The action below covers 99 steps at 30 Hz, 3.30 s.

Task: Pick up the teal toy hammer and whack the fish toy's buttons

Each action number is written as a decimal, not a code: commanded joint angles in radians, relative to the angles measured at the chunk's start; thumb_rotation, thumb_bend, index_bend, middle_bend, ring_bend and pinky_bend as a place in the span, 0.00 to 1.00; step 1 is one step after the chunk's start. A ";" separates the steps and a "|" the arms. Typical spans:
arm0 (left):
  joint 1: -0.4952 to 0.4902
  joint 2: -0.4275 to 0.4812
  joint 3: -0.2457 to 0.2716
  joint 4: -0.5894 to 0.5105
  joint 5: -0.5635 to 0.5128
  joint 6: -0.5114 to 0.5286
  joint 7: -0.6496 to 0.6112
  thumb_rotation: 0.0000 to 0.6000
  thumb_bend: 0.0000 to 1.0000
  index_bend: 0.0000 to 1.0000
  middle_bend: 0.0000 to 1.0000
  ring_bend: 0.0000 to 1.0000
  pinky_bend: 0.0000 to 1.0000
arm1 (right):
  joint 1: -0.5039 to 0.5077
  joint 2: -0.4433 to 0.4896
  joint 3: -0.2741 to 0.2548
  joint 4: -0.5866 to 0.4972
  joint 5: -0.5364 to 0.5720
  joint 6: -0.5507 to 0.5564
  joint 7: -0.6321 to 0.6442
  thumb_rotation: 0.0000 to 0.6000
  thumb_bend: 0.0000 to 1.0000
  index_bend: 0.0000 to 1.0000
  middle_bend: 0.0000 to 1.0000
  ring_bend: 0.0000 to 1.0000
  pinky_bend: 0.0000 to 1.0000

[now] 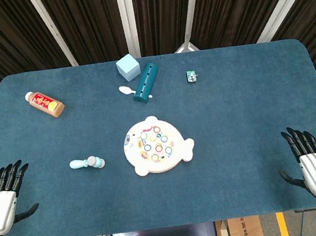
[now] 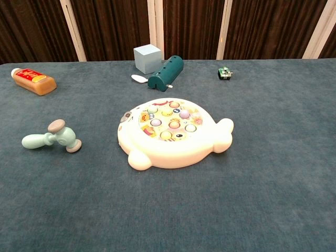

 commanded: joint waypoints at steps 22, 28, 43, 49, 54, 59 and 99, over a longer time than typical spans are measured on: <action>-0.024 0.011 -0.017 -0.035 -0.050 -0.056 0.010 1.00 0.00 0.00 0.00 0.00 0.00 | -0.005 0.013 -0.002 -0.002 0.003 -0.001 0.033 1.00 0.24 0.00 0.00 0.00 0.00; -0.093 0.027 -0.070 -0.106 -0.103 -0.138 0.079 1.00 0.02 0.05 0.00 0.00 0.00 | 0.000 0.011 -0.001 -0.004 0.008 -0.012 0.046 1.00 0.24 0.00 0.00 0.00 0.00; -0.314 -0.087 -0.199 -0.196 -0.533 -0.362 0.404 1.00 0.26 0.43 0.05 0.00 0.00 | 0.013 0.009 0.003 -0.013 0.019 -0.039 0.077 1.00 0.24 0.00 0.00 0.00 0.00; -0.361 -0.137 -0.206 -0.168 -0.599 -0.371 0.463 1.00 0.35 0.46 0.06 0.00 0.00 | 0.014 0.011 0.003 -0.015 0.023 -0.043 0.087 1.00 0.24 0.00 0.00 0.00 0.00; -0.401 -0.176 -0.208 -0.148 -0.653 -0.381 0.512 1.00 0.39 0.46 0.06 0.00 0.00 | 0.015 0.013 0.004 -0.015 0.027 -0.046 0.097 1.00 0.24 0.00 0.00 0.00 0.00; -0.436 -0.214 -0.206 -0.124 -0.700 -0.383 0.554 1.00 0.40 0.47 0.06 0.00 0.00 | 0.016 0.014 0.006 -0.015 0.031 -0.049 0.106 1.00 0.24 0.00 0.00 0.00 0.00; -0.539 -0.339 -0.164 -0.027 -0.822 -0.372 0.579 1.00 0.50 0.50 0.07 0.00 0.00 | 0.019 0.020 0.004 -0.020 0.033 -0.056 0.123 1.00 0.24 0.00 0.00 0.00 0.00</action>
